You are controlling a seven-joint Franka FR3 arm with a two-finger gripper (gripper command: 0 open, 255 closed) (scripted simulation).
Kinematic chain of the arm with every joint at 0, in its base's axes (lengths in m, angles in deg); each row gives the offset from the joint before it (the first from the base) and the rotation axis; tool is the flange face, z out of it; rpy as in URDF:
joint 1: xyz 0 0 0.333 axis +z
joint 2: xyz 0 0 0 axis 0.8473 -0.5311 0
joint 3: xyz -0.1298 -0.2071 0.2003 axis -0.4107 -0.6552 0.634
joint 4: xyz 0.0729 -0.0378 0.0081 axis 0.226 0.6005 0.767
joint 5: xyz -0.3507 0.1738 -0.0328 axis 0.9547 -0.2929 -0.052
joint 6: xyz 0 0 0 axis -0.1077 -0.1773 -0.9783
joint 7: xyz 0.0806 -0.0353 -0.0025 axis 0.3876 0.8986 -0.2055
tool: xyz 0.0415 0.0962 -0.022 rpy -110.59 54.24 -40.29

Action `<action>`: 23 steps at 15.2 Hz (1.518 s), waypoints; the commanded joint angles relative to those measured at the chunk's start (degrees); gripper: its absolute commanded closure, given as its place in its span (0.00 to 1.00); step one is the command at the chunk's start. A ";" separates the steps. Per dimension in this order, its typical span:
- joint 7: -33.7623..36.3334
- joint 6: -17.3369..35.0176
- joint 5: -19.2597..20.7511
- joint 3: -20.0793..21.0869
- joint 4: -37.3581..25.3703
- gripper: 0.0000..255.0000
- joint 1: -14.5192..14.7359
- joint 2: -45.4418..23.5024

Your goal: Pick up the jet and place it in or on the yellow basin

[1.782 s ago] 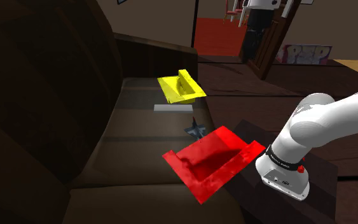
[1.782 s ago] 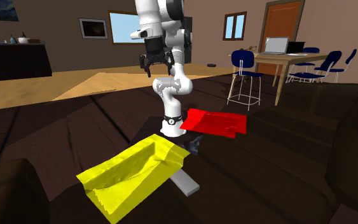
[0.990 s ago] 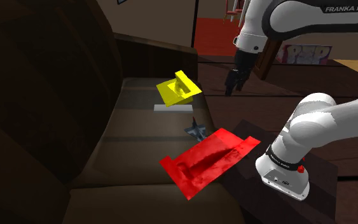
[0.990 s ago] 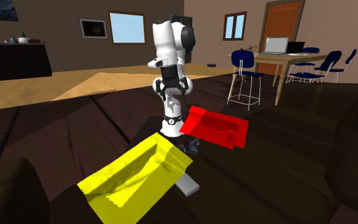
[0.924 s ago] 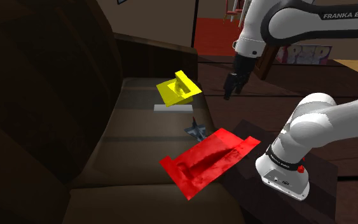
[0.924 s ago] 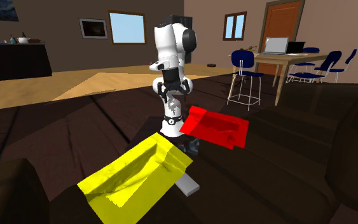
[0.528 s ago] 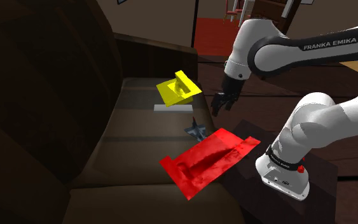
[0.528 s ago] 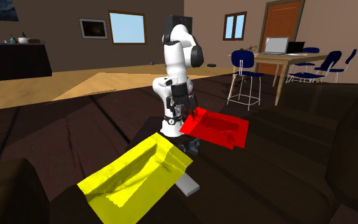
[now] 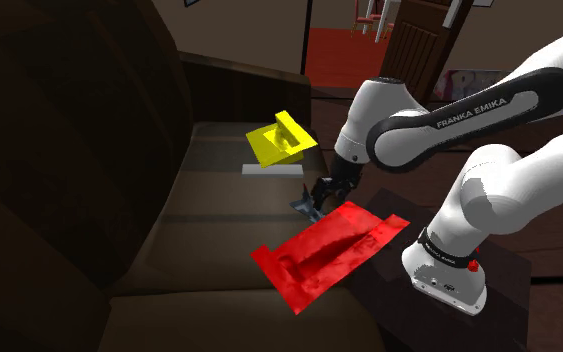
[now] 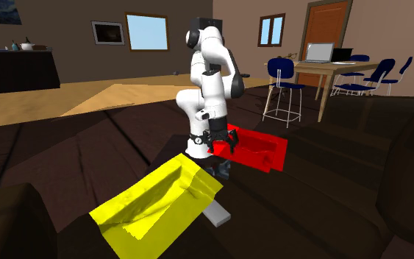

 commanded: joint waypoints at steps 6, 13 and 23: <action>-1.42 11.63 -4.25 2.04 0.87 0.00 1.80 -10.37; -1.42 11.63 -4.25 2.03 0.87 0.00 1.81 -10.37; -1.28 11.89 -4.39 2.20 0.81 1.00 1.94 -10.65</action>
